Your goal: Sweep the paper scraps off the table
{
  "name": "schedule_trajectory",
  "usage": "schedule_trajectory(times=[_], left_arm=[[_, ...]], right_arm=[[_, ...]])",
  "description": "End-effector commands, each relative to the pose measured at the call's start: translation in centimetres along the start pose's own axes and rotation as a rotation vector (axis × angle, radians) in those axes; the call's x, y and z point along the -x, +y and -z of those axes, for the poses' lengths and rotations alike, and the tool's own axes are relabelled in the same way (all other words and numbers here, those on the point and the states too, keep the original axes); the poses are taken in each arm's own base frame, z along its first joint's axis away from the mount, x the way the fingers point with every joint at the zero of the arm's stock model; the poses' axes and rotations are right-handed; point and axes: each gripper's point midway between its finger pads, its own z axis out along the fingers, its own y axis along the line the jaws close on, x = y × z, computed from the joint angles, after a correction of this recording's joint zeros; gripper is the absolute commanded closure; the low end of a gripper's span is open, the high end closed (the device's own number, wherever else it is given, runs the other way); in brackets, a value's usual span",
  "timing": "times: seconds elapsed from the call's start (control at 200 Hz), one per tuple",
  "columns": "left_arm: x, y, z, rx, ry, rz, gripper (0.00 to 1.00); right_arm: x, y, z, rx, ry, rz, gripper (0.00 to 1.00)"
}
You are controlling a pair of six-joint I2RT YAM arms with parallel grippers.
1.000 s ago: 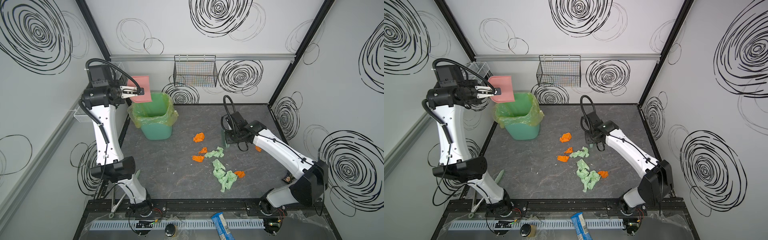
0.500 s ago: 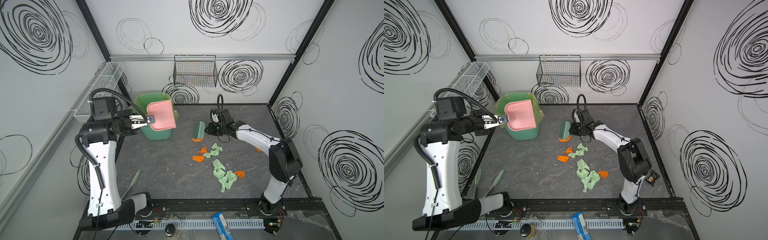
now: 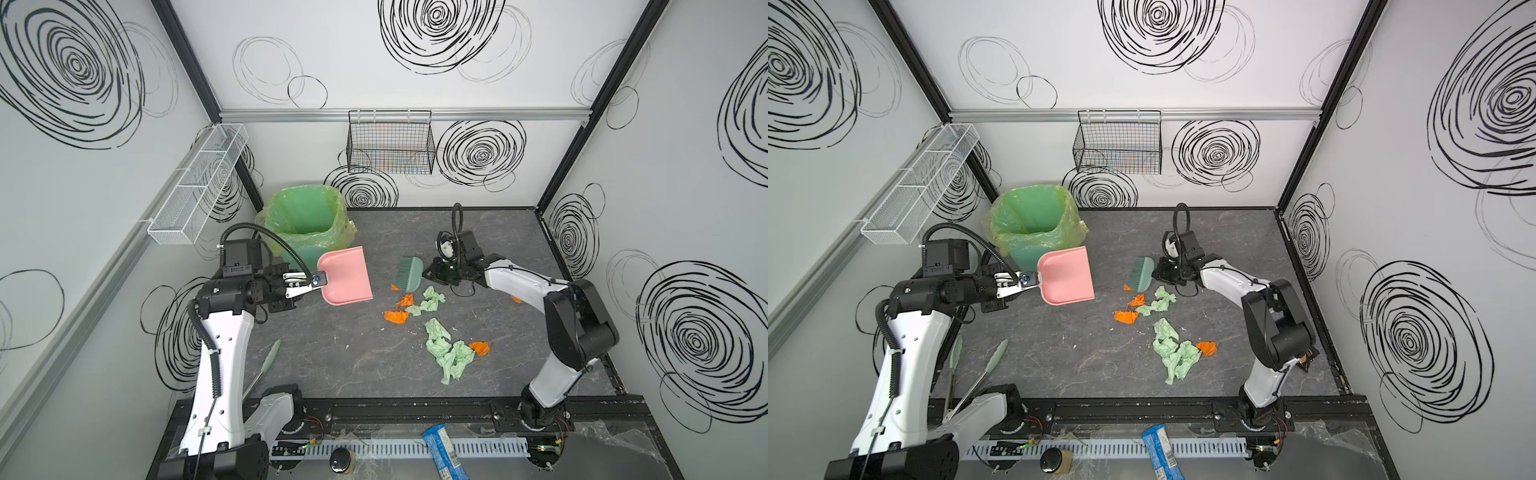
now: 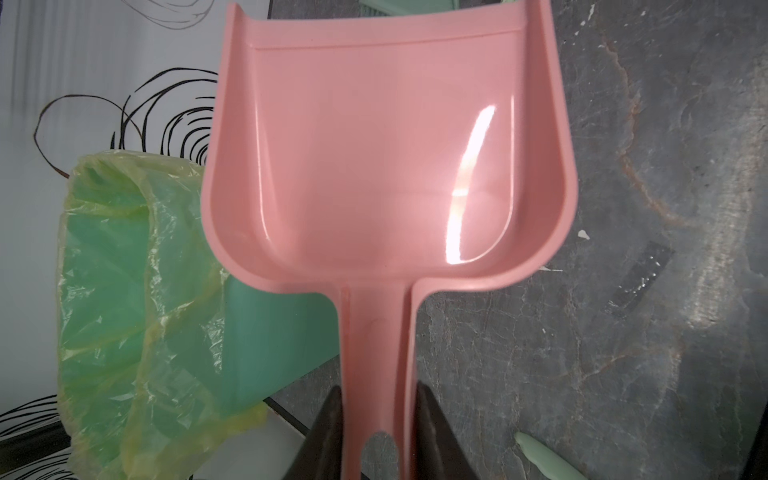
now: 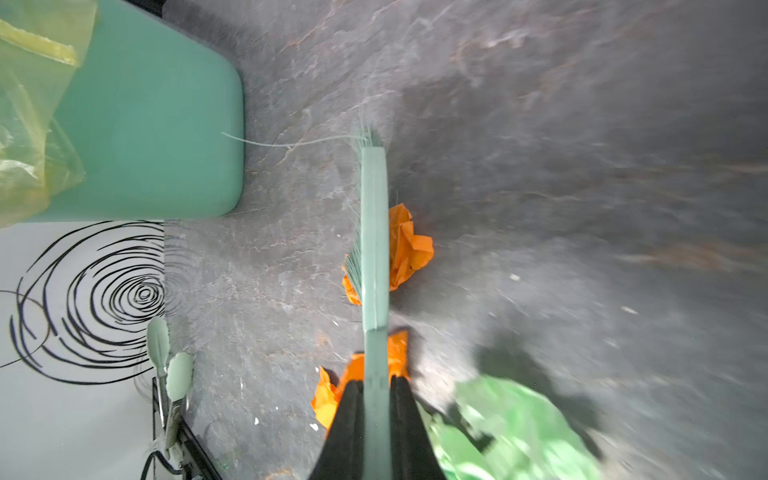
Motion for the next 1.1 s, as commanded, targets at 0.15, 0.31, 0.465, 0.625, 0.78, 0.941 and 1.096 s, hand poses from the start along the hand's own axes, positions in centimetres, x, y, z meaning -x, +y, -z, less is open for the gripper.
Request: schedule_trajectory(times=[0.15, 0.31, 0.465, 0.625, 0.78, 0.941, 1.096], left_arm=[[1.2, -0.1, -1.0, -0.003, -0.076, 0.02, 1.0], [1.2, -0.7, -1.5, -0.007, -0.082, 0.033, 1.0], [0.9, -1.1, -1.9, -0.012, -0.077, 0.038, 1.0], [0.6, -1.2, -2.4, -0.01, -0.076, 0.039, 1.0], [0.6, -1.2, -2.9, -0.016, -0.086, 0.049, 1.0], [0.7, -1.0, -3.2, -0.02, -0.102, 0.059, 1.0], [0.9, -0.7, -3.2, -0.017, -0.107, 0.065, 1.0]], right_arm=[[-0.8, -3.8, 8.3, -0.129, -0.04, 0.072, 1.0], [-1.0, 2.8, 13.2, 0.105, -0.043, 0.293, 1.0], [-3.4, 4.6, 16.6, 0.121, 0.007, 0.349, 1.0], [-9.6, 4.2, 17.5, 0.05, 0.116, 0.335, 1.0], [-15.5, 3.1, 19.0, 0.02, 0.162, 0.267, 1.0], [-19.5, 1.8, 21.2, 0.073, 0.152, 0.194, 1.0], [-21.9, 0.0, 21.3, 0.06, 0.176, 0.138, 1.0]])
